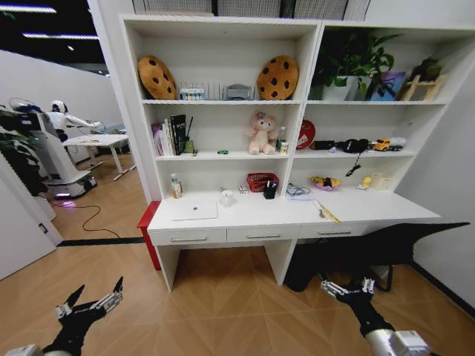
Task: Organize the objects on the table.
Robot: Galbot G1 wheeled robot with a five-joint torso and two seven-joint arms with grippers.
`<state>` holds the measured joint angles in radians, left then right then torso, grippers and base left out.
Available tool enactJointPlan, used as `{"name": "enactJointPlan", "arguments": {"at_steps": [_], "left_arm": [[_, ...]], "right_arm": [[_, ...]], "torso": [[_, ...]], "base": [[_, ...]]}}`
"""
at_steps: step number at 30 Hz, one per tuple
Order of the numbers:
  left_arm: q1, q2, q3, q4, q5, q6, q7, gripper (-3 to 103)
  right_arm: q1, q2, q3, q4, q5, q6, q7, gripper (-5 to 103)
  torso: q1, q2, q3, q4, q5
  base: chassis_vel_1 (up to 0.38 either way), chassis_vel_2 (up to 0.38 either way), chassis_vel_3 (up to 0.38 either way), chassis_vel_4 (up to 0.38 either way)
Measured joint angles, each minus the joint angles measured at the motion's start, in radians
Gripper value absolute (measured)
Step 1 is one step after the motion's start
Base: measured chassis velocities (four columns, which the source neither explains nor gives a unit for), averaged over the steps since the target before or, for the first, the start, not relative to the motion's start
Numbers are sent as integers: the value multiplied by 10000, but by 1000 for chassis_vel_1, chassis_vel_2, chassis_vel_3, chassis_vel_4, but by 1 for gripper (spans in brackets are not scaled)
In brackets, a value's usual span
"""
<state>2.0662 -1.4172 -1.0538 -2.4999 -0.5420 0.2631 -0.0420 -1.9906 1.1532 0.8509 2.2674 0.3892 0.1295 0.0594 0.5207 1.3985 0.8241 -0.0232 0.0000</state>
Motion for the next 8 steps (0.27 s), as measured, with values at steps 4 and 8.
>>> {"name": "enactJointPlan", "arguments": {"at_steps": [4,8], "left_arm": [[0,0,0,0,0,0,0,100],[0,0,0,0,0,0,0,100]], "right_arm": [[0,0,0,0,0,0,0,100],[0,0,0,0,0,0,0,100]], "torso": [[0,0,0,0,0],[-1,0,0,0,0]], "base": [[0,0,0,0],[0,0,0,0]]}}
